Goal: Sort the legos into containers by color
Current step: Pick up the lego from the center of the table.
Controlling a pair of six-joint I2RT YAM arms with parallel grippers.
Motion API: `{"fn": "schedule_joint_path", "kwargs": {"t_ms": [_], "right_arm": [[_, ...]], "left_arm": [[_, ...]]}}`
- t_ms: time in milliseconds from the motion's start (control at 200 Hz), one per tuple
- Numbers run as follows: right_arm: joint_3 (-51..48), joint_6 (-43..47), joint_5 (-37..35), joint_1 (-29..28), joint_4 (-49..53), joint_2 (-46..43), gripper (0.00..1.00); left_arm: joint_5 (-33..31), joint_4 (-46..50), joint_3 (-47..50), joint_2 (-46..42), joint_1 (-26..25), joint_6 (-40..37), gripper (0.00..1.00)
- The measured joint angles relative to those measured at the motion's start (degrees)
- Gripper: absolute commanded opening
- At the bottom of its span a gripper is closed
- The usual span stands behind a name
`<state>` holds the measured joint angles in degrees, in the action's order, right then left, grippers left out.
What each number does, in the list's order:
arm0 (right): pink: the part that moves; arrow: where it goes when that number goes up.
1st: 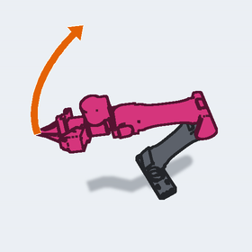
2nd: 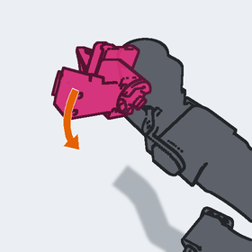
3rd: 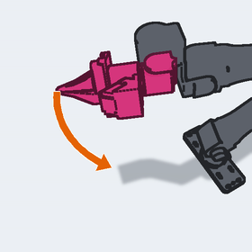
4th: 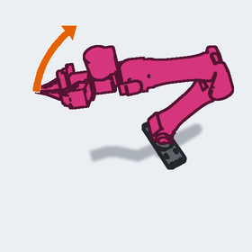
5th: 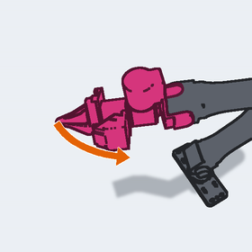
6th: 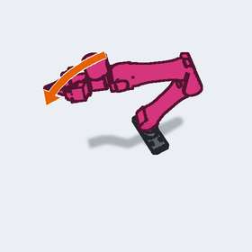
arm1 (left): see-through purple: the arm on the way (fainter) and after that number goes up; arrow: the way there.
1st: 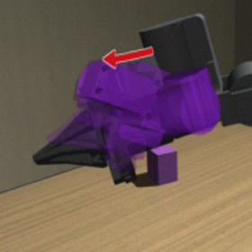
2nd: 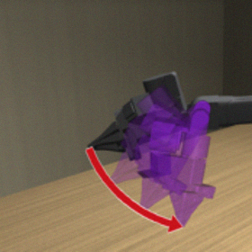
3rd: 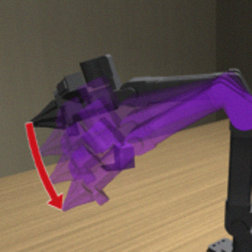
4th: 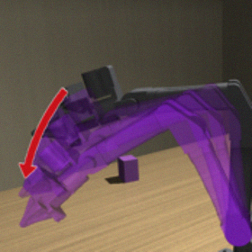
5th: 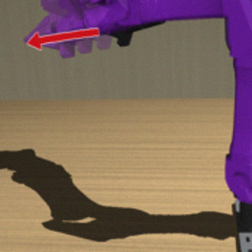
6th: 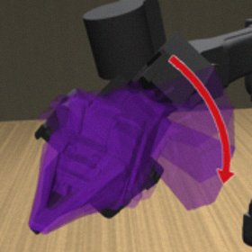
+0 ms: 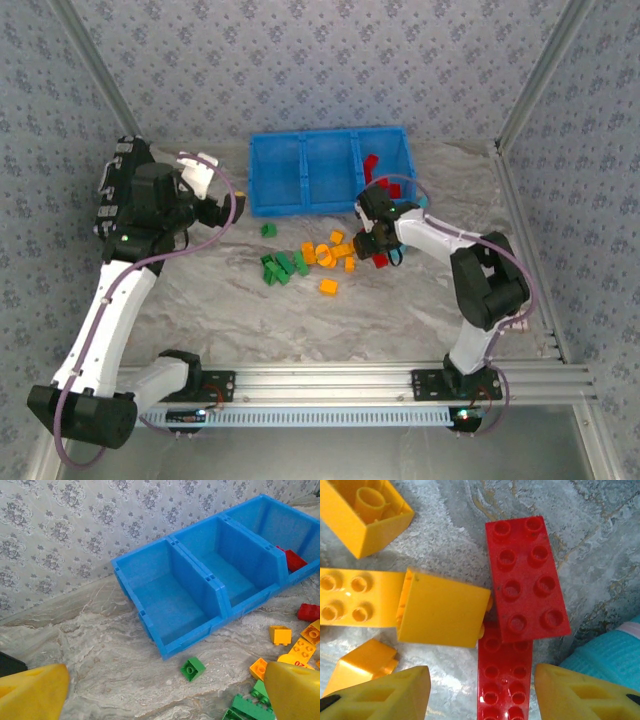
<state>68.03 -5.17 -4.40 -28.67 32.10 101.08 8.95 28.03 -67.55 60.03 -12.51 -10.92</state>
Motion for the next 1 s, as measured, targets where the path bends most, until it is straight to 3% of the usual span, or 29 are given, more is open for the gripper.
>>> {"fn": "schedule_joint_path", "kwargs": {"t_ms": [540,780,1000], "right_arm": [[0.9,0.5,-6.2,-0.7,2.6,5.7,0.57],[1.7,0.4,-5.7,-1.2,2.9,6.8,0.4],[1.4,-0.4,-5.7,-1.4,3.1,6.4,0.33]], "left_arm": [[-0.8,0.0,0.0,0.1,0.0,-0.3,1.0],[-0.9,0.0,0.0,0.7,0.0,-0.6,1.0],[-0.8,0.1,0.0,1.6,0.5,-0.6,1.0]]}}
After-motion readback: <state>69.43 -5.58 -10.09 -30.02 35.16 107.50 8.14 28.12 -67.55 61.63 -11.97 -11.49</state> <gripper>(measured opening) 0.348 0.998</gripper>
